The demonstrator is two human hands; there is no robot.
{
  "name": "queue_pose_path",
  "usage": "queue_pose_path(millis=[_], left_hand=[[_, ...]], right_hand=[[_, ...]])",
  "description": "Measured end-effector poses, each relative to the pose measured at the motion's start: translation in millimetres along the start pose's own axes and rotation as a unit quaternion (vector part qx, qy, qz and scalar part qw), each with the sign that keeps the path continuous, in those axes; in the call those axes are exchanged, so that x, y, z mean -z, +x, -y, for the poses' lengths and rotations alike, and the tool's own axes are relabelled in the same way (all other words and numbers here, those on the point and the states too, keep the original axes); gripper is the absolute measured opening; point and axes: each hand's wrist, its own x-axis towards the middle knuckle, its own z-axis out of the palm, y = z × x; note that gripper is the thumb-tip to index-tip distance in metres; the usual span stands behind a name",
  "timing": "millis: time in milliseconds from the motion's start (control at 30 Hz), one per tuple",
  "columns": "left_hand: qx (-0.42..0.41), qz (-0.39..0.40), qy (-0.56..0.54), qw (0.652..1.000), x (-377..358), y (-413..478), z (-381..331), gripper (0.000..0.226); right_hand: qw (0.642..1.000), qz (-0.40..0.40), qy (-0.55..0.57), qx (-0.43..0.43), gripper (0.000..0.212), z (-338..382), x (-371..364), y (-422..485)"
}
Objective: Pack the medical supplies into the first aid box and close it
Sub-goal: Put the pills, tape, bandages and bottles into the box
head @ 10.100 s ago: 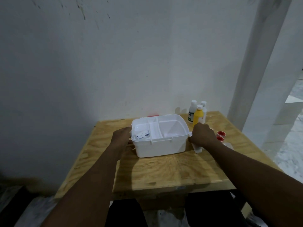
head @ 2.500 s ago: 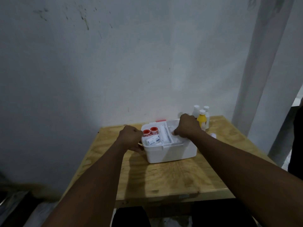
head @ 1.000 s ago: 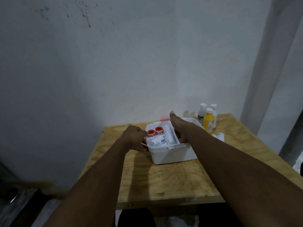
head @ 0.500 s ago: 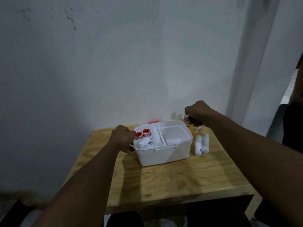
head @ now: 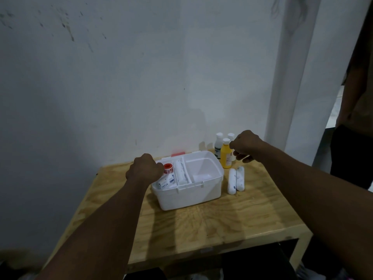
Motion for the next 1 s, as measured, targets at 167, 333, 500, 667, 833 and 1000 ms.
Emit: queue_pose_path(millis=[167, 333, 500, 667, 833, 1000], left_hand=[[-0.007, -0.006, 0.007, 1.000, -5, 6, -2, 0.031], [-0.013, -0.019, 0.016, 1.000, -8, 9, -3, 0.040], [-0.015, -0.019, 0.019, 1.000, -11, 14, -6, 0.039], [-0.017, -0.030, 0.023, 0.999, -15, 16, -9, 0.040], [-0.015, -0.037, 0.010, 0.999, -19, 16, -8, 0.043], [-0.012, -0.044, -0.024, 0.999, -19, 12, -4, 0.039]], right_hand=[[1.000, 0.005, -0.001, -0.008, 0.023, -3, -2, 0], [1.000, -0.004, -0.002, -0.004, 0.021, -5, -6, 2], [1.000, -0.018, -0.003, 0.009, 0.020, -7, -4, 5], [0.999, -0.029, -0.019, 0.028, 0.020, -7, -3, 8], [0.997, -0.035, -0.043, 0.053, 0.024, -7, -11, 12], [0.987, -0.061, -0.100, 0.108, 0.044, -8, -21, 22]])
